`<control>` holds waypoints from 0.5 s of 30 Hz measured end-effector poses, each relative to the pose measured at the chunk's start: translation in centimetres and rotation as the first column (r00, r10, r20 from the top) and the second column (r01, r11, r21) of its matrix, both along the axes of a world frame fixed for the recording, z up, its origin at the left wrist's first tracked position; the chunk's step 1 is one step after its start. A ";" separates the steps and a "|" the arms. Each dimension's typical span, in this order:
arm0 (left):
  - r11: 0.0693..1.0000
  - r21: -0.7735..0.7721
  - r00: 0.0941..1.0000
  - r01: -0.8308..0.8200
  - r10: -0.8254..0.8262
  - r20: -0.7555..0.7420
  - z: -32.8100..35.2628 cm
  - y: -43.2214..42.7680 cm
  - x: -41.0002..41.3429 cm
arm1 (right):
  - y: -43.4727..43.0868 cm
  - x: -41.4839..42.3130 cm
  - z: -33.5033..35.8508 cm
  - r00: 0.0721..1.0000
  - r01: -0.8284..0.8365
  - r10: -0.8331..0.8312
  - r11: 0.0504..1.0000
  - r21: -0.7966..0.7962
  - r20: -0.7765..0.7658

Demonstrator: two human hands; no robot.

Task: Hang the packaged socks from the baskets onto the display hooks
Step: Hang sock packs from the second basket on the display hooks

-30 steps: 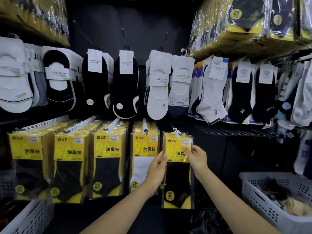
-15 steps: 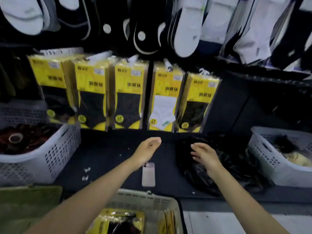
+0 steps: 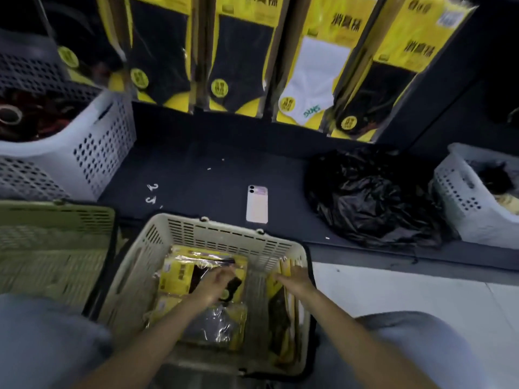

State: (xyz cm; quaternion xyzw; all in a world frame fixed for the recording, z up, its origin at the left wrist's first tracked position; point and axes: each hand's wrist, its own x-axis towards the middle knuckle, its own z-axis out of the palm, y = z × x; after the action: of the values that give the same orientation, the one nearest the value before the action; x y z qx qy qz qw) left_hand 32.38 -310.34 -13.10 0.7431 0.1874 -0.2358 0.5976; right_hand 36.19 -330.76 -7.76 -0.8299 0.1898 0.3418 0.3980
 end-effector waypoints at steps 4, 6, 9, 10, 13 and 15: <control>0.990 -0.144 0.962 0.005 -0.044 -0.268 -4.1 -3.6 -2.3 | 0.0 -2.2 -2.1 0.985 0.145 -0.138 0.987 -0.069 0.099; 0.984 -0.179 0.939 -0.005 -0.057 -0.339 -6.1 -5.4 -2.9 | -0.2 -3.5 -3.2 0.983 0.137 -0.127 0.988 -0.070 0.132; 0.966 -0.241 0.871 -0.091 -0.040 -0.490 -8.6 -8.1 -3.4 | -0.4 -5.0 -3.5 0.971 0.220 -0.223 0.975 0.043 0.083; 0.965 -0.245 0.842 -0.093 -0.055 -0.536 -9.2 -9.0 -3.6 | -0.7 -5.2 -3.7 0.965 0.232 -0.239 0.969 0.081 0.103; 0.945 -0.294 0.820 -0.142 -0.054 -0.570 -10.4 -11.0 -4.2 | -1.6 -6.1 -4.5 0.970 0.160 -0.169 0.985 0.067 0.176; 0.918 -0.367 0.816 -0.149 -0.095 -0.571 -10.3 -11.9 -4.4 | -1.9 -6.3 -4.7 0.980 0.117 -0.128 0.990 0.078 0.150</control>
State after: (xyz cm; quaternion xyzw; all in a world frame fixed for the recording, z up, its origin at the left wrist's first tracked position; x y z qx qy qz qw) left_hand 27.97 -322.20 -23.37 0.4971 0.3190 -0.4741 0.6530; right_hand 29.86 -332.66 -12.42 -0.8265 0.1972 0.2574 0.4602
